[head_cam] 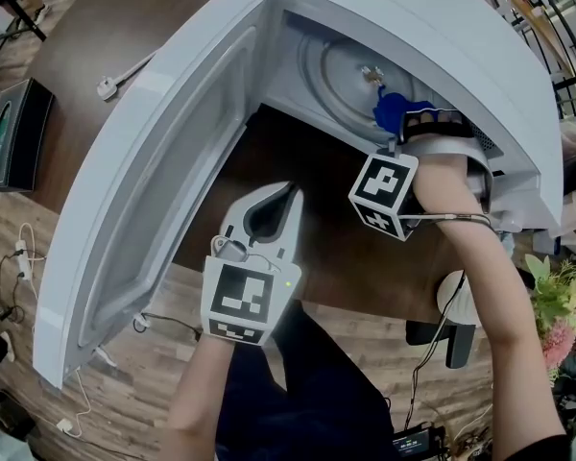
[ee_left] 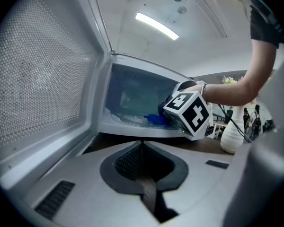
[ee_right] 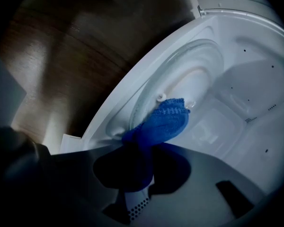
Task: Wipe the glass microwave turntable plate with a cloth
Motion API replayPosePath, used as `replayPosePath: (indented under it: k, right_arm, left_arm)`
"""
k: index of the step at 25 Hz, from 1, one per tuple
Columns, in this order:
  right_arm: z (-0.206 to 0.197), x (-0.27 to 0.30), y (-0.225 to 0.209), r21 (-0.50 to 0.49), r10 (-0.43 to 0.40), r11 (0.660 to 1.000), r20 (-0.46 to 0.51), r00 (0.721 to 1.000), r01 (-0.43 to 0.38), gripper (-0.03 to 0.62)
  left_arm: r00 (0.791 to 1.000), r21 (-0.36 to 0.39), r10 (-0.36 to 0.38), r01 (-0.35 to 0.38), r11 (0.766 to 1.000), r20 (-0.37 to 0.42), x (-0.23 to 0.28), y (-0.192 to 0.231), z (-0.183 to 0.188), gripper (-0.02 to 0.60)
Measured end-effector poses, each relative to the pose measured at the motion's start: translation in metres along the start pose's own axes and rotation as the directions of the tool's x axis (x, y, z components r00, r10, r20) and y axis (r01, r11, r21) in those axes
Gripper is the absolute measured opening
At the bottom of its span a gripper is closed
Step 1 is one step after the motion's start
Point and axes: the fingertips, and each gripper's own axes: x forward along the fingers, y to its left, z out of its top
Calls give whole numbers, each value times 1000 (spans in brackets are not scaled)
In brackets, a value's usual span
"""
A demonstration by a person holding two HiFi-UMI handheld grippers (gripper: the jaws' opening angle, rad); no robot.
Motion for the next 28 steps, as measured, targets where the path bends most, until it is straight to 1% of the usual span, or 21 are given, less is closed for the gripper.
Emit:
replayPosePath:
  k: [4,10,15,19,22,24,26,28]
  right_arm:
    - [0,-1,0,15,-1,1000,7,1000,1,66]
    - [2,-9,-4,54,-25,998,42,999,23,66]
    - [3,-18,-1,69,2,998,80,997,-7,67]
    - [3,-32,2,101,12,994,136,991,-26,67]
    - [6,-49,9,116,38,991,189,981,-60,67]
    - [8,-61,11,142,55,986,227,972,-89,67]
    - [8,-72,13,184,72,975,279,958,-127,69]
    - [7,-86,21,234,97,955,341,935,-184,69]
  left_arm:
    - [1000,-1,0,0,1000,-3,-2,-1,0,14]
    - [1000,-1,3,-3,1000,-7,-5,-2,2,14]
    - [1000,-20,22,-23,1000,-14,-14,-3,8,14]
    - [999,-24,40,-41,999,-33,-25,-5,14,14]
    - [997,-32,55,-57,998,-57,-37,-10,16,14]
    - [996,-28,65,-67,997,-67,-42,-11,19,14]
    - [995,-22,76,-77,997,-69,-45,-12,26,14]
    - [994,-28,86,-88,996,-68,-49,-16,33,14]
